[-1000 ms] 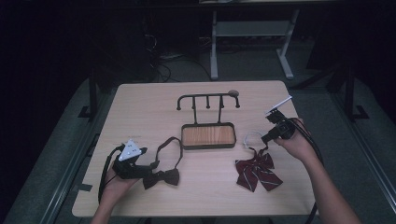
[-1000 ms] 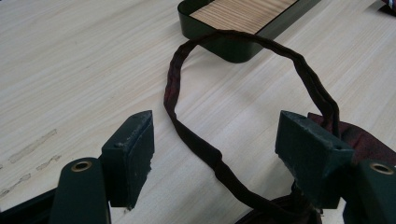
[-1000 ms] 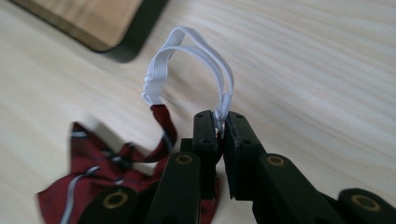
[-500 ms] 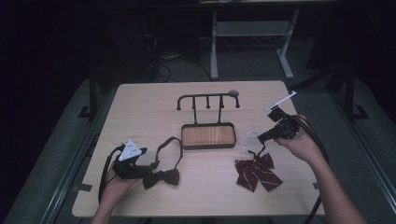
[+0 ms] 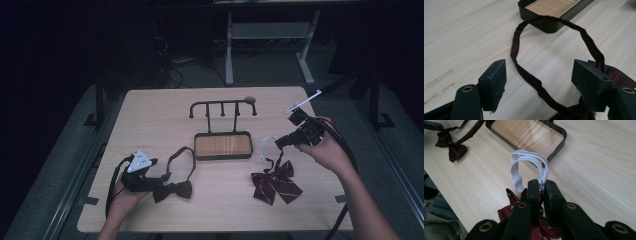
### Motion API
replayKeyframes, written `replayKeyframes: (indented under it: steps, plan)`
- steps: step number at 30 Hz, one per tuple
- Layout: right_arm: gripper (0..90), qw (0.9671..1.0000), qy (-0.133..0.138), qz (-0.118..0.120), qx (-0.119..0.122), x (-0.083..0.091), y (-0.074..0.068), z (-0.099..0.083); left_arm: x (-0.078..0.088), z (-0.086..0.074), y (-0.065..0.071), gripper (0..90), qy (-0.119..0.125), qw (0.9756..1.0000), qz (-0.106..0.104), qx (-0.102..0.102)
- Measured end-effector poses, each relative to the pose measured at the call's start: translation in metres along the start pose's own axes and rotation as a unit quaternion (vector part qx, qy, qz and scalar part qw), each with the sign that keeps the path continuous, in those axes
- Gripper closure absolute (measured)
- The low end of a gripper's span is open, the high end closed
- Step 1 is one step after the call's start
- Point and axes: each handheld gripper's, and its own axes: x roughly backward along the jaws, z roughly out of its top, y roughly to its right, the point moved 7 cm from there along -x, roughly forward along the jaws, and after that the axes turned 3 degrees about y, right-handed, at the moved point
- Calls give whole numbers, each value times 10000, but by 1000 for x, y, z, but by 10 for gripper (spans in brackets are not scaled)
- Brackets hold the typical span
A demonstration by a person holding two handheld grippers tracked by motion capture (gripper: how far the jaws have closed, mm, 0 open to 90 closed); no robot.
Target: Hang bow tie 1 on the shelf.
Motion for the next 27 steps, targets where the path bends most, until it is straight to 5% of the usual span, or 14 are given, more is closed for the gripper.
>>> replayKeyframes:
  steps: [27]
  plan:
    - [833, 9984, 245, -230, 455, 28, -23, 46, 0, 0, 0, 285, 21, 10000, -2, -11]
